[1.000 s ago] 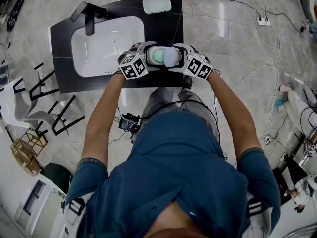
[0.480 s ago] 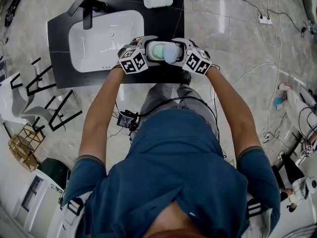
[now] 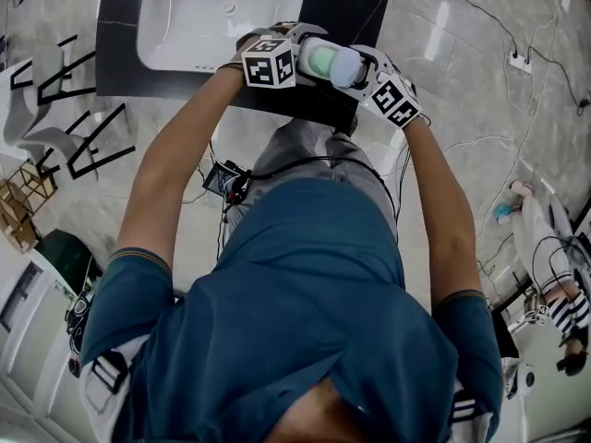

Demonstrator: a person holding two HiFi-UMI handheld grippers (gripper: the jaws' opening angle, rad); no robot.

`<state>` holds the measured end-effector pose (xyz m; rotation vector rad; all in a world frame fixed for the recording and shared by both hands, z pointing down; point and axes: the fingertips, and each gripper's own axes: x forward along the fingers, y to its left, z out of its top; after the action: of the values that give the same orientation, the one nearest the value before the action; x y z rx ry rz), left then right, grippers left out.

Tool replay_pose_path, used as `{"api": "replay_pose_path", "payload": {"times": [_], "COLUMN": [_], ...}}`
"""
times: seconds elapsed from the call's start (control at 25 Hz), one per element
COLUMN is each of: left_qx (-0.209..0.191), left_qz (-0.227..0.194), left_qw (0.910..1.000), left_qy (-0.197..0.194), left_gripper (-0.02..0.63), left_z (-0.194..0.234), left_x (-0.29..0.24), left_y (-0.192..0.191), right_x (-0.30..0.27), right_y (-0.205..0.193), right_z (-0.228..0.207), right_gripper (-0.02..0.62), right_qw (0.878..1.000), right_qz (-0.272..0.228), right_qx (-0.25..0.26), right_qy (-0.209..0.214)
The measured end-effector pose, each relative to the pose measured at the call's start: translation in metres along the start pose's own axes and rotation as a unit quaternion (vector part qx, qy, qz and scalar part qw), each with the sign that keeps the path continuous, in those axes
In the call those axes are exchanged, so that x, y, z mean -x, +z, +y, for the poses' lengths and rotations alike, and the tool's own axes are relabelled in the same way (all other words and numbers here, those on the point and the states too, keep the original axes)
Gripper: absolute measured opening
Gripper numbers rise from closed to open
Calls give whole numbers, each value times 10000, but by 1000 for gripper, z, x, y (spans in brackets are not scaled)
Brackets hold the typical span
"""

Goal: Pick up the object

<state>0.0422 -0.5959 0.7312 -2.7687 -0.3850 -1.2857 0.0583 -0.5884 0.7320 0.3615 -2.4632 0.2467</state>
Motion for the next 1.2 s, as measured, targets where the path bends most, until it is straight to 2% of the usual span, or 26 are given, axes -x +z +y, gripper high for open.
{"api": "replay_pose_path", "payload": {"times": [0.52,0.72,0.96,1.2], "left_qx": [-113,-173,-42,141], "left_qz": [111,242,341,317], "left_qw": [9998,9995,9994,9994], "left_qy": [-102,-40,-5,17], "left_gripper": [486,486,486,486], "left_z": [-12,-12,-17,-20], "left_x": [14,19,16,10], "left_y": [6,5,-11,-21], "right_x": [1,4,-4,-12], "right_y": [14,22,22,17], "right_z": [15,17,25,25], "right_gripper": [360,284,305,341], "right_qw": [9999,9994,9993,9996], "right_qz": [-124,-349,-294,-238], "right_qx": [-43,-62,119,152], "right_qy": [111,43,208,94]}}
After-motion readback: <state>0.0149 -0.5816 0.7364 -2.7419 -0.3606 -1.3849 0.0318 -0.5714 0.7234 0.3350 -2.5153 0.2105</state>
